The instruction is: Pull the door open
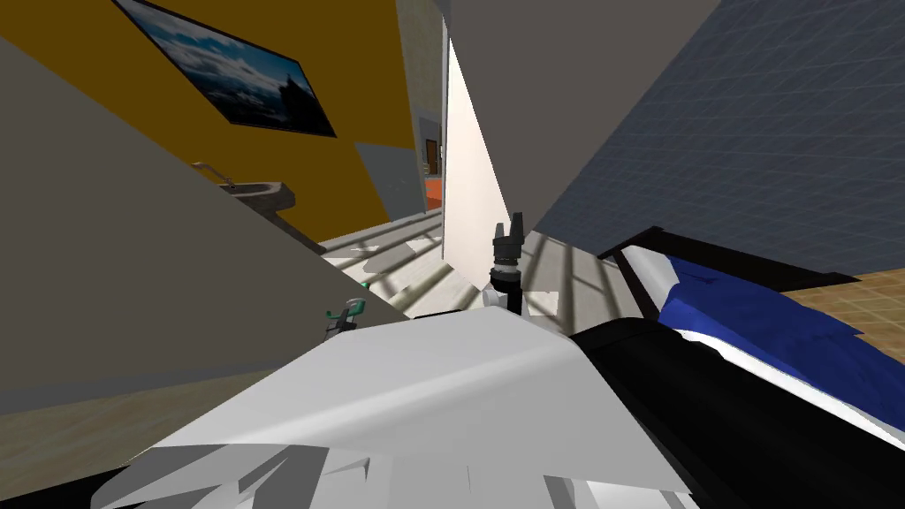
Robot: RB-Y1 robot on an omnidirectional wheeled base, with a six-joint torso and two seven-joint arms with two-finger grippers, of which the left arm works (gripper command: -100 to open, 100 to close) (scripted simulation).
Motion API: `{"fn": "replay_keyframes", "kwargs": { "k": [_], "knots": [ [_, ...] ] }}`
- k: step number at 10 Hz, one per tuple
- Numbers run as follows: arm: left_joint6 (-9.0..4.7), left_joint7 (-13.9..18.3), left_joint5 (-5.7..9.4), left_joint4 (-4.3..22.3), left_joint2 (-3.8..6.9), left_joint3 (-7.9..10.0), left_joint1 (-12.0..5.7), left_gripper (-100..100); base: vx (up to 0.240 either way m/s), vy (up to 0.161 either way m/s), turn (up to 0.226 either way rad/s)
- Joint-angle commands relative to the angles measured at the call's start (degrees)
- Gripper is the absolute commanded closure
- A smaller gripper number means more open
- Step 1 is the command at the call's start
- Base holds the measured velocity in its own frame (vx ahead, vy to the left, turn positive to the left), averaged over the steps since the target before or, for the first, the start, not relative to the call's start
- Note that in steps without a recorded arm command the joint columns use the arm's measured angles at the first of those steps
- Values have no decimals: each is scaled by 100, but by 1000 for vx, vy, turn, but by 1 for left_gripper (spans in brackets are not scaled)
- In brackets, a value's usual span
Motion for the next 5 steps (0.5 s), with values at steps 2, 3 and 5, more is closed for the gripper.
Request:
{"fn": "replay_keyframes", "kwargs": {
  "k": [2,3,5],
  "knots": [
    [-213,119,-50,34,114,-47,144,100,-275,36,-162],
    [-157,78,-45,25,72,-46,107,100,-119,8,-30],
    [-297,130,-74,143,117,-82,126,100,-184,28,-149]
  ]
}}
